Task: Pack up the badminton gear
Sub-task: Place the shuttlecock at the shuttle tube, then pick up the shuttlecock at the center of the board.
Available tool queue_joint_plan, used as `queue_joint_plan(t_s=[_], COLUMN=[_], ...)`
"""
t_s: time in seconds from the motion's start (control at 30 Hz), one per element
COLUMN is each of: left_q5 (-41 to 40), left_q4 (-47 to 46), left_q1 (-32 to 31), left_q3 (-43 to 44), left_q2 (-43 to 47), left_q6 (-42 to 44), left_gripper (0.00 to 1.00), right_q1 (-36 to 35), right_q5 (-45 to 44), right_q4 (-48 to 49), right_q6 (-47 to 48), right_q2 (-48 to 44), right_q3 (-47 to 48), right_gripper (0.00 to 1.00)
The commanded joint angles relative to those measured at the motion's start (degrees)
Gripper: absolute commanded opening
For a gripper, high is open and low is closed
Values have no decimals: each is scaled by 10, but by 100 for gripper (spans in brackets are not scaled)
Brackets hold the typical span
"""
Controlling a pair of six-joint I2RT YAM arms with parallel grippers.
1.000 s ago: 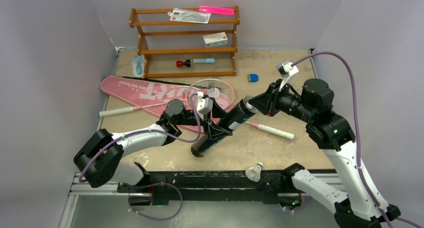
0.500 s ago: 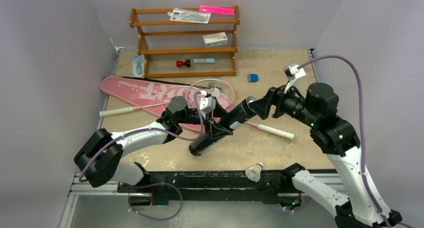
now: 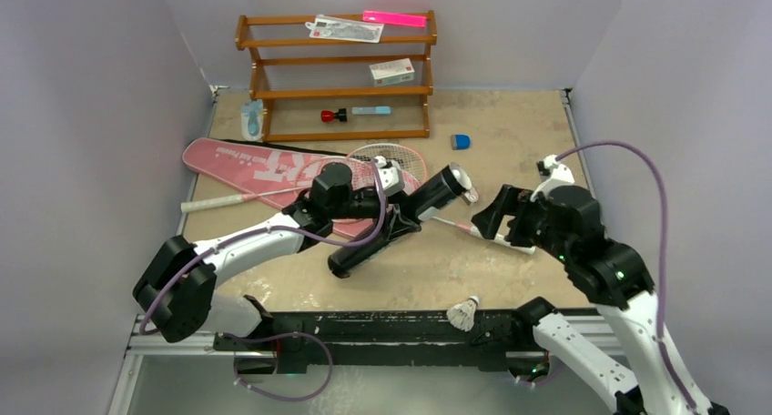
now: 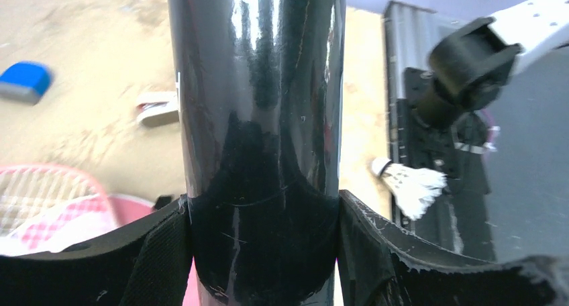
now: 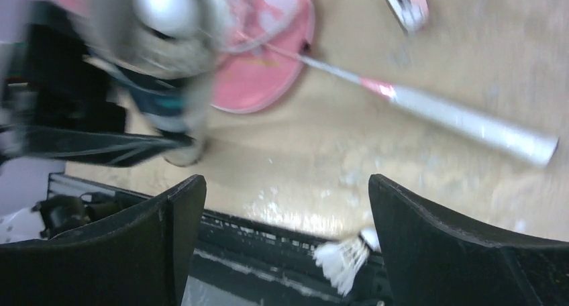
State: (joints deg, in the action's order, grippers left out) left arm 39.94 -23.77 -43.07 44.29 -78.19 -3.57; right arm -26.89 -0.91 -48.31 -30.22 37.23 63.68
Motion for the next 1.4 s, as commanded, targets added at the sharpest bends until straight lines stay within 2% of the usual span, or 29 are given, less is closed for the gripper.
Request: queue_joint_plan(t_s=[0.0,0.17,0.4,0.7,0.8,0.87,0.9,1.07,1.23,1.37], left_q5=[-107,-163,-234,-230,-229,-223,-219,-207,-204,-202], left_q4=[89,92,122,123,123,123,122,119,119,119], left_q1=[10,10,11,12,12,12,12,12,12,12], left_q3=[42,30,34,31,30,30,31,31,31,30], left_q2=[38,76,116,155,162,163,163,167,174,177], left_q6=[58,60,92,89,89,87,85,79,79,80], left_gripper=[50,51,52,52,52,52,52,52,52,52], right_q1=[-2,-2,-2,-2,-3,-3,-3,-4,-4,-4], right_q5=[-70,-57,25,88,97,108,109,118,119,128], right_q4=[-95,-141,-124,-92,-67,-49,-43,18,54,68], right_q6=[-181,-270,-341,-408,-415,-416,-419,-425,-405,-378], right_q2=[56,142,175,227,258,275,282,312,373,417], right_q3=[-73,-137,-221,-289,-299,-312,-318,-349,-341,-331], right_gripper=[91,92,93,88,85,76,74,72,69,61])
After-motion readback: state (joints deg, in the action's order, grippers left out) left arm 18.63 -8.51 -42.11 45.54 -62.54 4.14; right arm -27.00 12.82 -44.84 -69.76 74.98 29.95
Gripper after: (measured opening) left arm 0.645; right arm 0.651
